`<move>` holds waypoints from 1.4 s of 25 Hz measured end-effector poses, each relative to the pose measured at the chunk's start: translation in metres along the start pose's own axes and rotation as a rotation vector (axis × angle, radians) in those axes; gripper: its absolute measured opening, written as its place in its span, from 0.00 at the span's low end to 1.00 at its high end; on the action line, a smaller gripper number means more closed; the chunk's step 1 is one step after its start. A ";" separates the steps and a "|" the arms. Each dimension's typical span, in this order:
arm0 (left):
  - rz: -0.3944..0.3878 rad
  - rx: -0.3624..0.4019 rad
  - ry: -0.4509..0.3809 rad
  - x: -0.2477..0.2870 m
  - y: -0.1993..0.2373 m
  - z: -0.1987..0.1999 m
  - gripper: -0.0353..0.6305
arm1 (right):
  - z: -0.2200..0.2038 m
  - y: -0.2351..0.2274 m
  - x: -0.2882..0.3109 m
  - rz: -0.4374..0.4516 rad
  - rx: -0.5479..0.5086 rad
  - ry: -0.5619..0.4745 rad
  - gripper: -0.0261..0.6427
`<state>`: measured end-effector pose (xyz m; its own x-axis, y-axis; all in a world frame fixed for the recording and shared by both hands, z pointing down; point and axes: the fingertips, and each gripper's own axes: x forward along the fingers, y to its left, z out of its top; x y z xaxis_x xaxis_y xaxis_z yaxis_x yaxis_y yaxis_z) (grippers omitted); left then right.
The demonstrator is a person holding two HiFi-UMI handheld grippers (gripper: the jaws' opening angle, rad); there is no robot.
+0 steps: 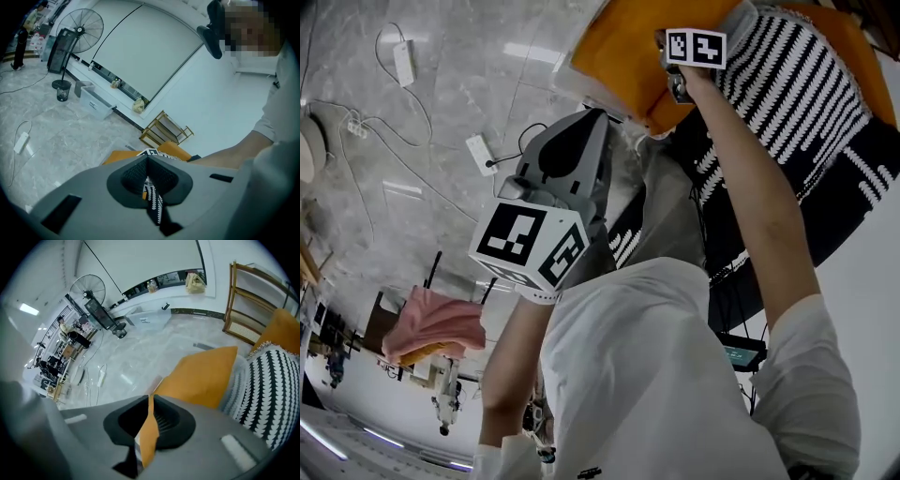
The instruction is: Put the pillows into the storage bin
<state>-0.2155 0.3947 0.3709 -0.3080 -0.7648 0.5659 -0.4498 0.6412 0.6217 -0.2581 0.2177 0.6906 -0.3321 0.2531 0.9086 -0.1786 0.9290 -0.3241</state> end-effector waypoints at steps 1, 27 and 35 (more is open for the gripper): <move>-0.005 0.005 0.002 0.001 -0.003 -0.002 0.06 | -0.004 -0.001 -0.003 0.002 0.007 -0.003 0.09; -0.067 0.084 -0.026 -0.039 -0.097 0.003 0.06 | -0.024 0.053 -0.199 0.178 -0.011 -0.176 0.20; -0.082 0.093 -0.063 -0.064 -0.114 0.025 0.06 | 0.001 0.104 -0.296 0.314 0.017 -0.296 0.20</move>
<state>-0.1656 0.3694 0.2499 -0.3180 -0.8187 0.4781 -0.5509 0.5699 0.6097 -0.1790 0.2388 0.3879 -0.6233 0.4328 0.6513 -0.0406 0.8138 -0.5797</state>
